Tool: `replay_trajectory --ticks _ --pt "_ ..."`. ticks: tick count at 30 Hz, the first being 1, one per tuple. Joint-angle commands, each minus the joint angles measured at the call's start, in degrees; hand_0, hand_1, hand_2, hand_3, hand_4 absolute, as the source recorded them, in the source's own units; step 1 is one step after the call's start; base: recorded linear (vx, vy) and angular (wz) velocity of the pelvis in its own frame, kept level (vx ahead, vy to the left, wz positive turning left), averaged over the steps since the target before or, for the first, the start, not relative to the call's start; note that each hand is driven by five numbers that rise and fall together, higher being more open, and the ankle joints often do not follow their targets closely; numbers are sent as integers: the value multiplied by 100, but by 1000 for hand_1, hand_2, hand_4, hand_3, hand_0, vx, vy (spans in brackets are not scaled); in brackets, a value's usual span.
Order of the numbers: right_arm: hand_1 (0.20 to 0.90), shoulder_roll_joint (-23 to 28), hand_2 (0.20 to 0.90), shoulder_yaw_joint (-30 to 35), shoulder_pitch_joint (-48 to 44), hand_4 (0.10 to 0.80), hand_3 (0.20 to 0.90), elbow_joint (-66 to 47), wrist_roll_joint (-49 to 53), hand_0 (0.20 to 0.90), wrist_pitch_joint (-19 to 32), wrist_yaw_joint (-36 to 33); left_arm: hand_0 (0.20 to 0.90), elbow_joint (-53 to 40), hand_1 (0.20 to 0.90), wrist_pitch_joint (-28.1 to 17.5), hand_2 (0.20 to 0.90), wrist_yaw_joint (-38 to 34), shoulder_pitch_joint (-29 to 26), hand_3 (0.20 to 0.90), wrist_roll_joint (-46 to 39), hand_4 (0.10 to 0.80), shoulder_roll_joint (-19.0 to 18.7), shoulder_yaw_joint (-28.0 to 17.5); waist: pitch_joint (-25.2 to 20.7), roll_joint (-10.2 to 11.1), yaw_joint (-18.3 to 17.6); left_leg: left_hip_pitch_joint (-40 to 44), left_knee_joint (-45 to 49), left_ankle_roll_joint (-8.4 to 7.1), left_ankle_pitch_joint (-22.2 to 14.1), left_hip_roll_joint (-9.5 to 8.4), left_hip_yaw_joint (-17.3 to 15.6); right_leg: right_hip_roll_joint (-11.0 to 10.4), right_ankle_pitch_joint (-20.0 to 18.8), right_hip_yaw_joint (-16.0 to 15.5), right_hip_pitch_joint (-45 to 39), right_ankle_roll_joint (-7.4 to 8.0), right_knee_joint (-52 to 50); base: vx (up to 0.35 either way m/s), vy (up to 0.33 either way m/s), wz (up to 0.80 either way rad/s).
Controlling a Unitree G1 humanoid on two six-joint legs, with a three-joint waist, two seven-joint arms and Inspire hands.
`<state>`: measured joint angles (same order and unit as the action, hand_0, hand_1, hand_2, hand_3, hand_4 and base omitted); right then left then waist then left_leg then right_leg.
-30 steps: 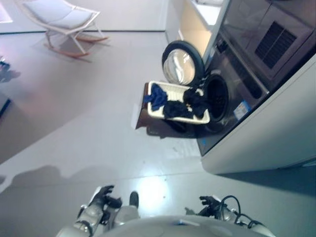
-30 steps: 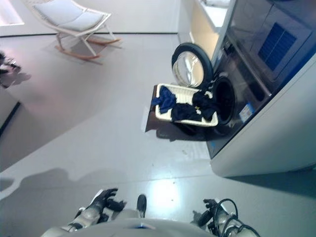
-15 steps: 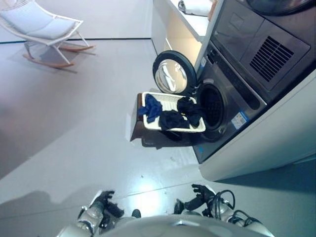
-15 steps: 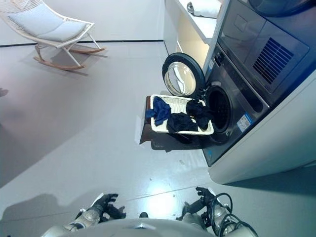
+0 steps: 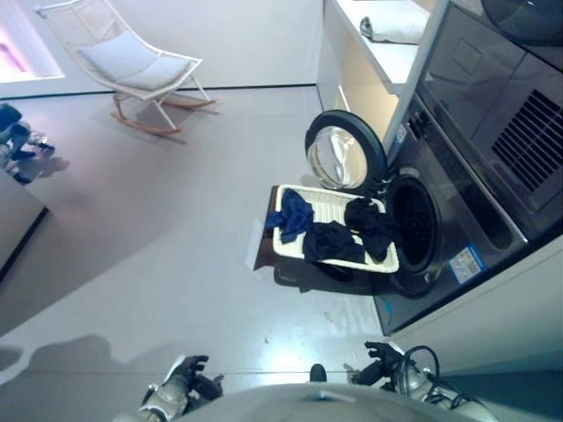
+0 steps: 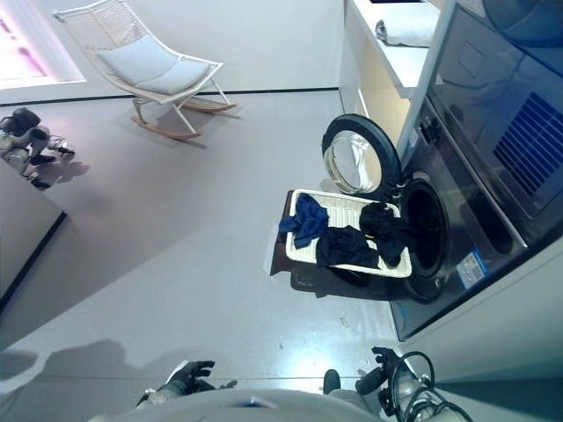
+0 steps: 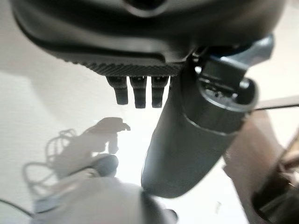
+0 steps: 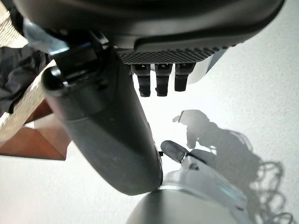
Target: Pick up the clothes and place them into the washing machine
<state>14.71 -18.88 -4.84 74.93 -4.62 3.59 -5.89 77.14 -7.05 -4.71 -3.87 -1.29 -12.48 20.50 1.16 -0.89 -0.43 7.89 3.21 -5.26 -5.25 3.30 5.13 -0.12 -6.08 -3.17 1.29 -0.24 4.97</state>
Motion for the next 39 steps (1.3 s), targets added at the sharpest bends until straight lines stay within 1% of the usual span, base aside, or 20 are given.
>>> replay_trajectory --ticks 1,4,6,9,10,11,12,15,16,18,21,22,24,26,27,31,32,36,38,39 --pt "900 127 900 -292 -124 800 900 -109 37 900 168 -132 900 -208 900 -246 900 -143 -158 900 -267 800 11 -60 -51 182 48 -720 1768 220 883 -681 343 -96 388 273 342 197 -908 113 -184 -32" --pt "900 140 900 -335 -223 800 900 -67 71 900 143 -211 900 -202 900 -244 900 -161 -195 900 -323 800 57 5 71 276 156 -1462 1702 350 573 -908 285 -134 454 445 196 199 -871 186 -144 -34" --pt "900 134 900 -358 -245 800 900 -48 92 900 142 -218 900 -172 900 -220 900 -147 -183 900 -325 800 64 21 130 264 226 -1556 1513 405 421 -921 171 -115 493 487 88 224 -848 178 -57 -44" --pt "900 112 900 -442 -184 800 900 28 61 900 138 -212 900 51 900 -180 900 -125 -75 900 -220 800 51 7 61 27 334 -1598 -140 485 903 -799 -283 179 721 467 -227 226 -823 354 -2 -25" --pt "900 125 900 -463 -103 800 900 125 -36 900 92 -248 900 237 900 -105 900 -85 38 900 -214 800 84 -17 14 20 431 -1696 -779 445 1147 -705 -186 232 870 454 -372 286 -942 334 33 -15" --pt "900 121 900 -463 -101 800 900 124 -37 900 92 -249 900 237 900 -106 900 -86 41 900 -214 800 80 -15 29 35 427 -1675 -776 448 1139 -720 -188 217 893 452 -391 289 -953 288 18 -48" --pt "900 86 900 -406 -146 800 900 117 -36 900 101 -174 900 217 900 -125 900 -105 41 900 -164 800 82 -64 70 25 416 -1678 -239 544 781 -944 -147 216 1008 446 -377 278 -1247 244 -7 -57" --pt "900 -19 900 -413 -58 800 900 70 -54 900 115 -202 900 179 900 -95 900 -92 31 900 -85 800 -85 -127 32 89 380 -1372 -149 644 852 -827 -246 227 988 254 -298 379 -1719 231 -8 -36" --pt "900 -36 900 -417 -89 800 900 -21 -57 900 132 -188 900 191 900 -87 900 -120 -16 900 -57 800 -199 -163 77 120 286 -1318 -96 677 834 -788 -267 278 827 330 43 520 -2360 121 -68 -9" --pt "900 -37 900 -404 -89 800 900 -46 -54 900 142 -206 900 186 900 -94 900 -145 -48 900 -94 800 -238 -184 85 137 255 -1305 -75 665 817 -773 -244 262 800 390 174 509 -2426 132 -100 2" --pt "900 -3 900 -278 -45 800 900 19 -73 900 90 -230 900 116 900 -177 900 -190 -161 900 -124 800 -287 -106 62 32 281 -1072 -125 534 567 -567 -86 -708 579 244 384 485 -1558 161 -197 14" --pt "900 -3 900 -278 -44 800 900 19 -74 900 91 -230 900 116 900 -177 900 -191 -160 900 -124 800 -288 -105 97 26 257 -1029 -123 535 556 -569 -61 -710 578 214 314 486 -1525 184 -222 35" --pt "900 -42 900 -250 41 800 900 66 -244 900 31 -192 900 204 900 -188 900 -197 -127 900 -118 800 -263 -73 43 148 212 -729 -188 448 305 -491 -91 -1160 -80 -144 589 731 -748 288 -290 10" --pt "900 -44 900 -262 25 800 900 59 -257 900 39 -159 900 220 900 -161 900 -199 -130 900 -98 800 -257 -91 35 198 103 -619 -176 398 263 -450 -76 -883 28 170 651 764 -977 217 -208 -2" --pt "900 -44 900 -263 26 800 900 59 -257 900 39 -159 900 219 900 -160 900 -199 -129 900 -98 800 -256 -91 44 196 104 -608 -175 397 258 -447 -76 -880 37 170 644 762 -986 141 -162 42" --pt "900 44 900 -182 108 800 900 97 -134 900 48 -145 900 112 900 -177 900 -183 -105 900 -142 800 -89 -65 -12 228 92 -574 -14 280 190 -347 -45 -835 277 -74 328 675 -1010 164 -277 61" --pt "900 86 900 -172 94 800 900 158 -67 900 63 -144 900 66 900 -186 900 -153 -94 900 -168 800 -16 -69 2 225 111 -668 267 242 162 -339 49 -749 429 -128 236 572 -1006 62 -207 23" --pt "900 164 900 -255 25 800 900 203 -65 900 68 -164 900 -64 900 -222 900 -167 -230 900 -276 800 14 -14 185 292 192 -1208 727 140 549 -358 260 -708 637 -250 180 443 -1108 20 -161 22" --pt "900 169 900 -272 -3 800 900 202 -20 900 77 -170 900 -39 900 -227 900 -161 -219 900 -272 800 -9 -28 189 305 223 -1353 541 146 533 -258 229 -706 721 -275 136 453 -1111 129 -66 36" --pt "900 158 900 -293 -14 800 900 214 -7 900 79 -178 900 1 900 -224 900 -182 -193 900 -265 800 -16 -49 157 252 265 -1428 187 133 708 -76 271 -651 796 -251 88 462 -1093 198 9 29"
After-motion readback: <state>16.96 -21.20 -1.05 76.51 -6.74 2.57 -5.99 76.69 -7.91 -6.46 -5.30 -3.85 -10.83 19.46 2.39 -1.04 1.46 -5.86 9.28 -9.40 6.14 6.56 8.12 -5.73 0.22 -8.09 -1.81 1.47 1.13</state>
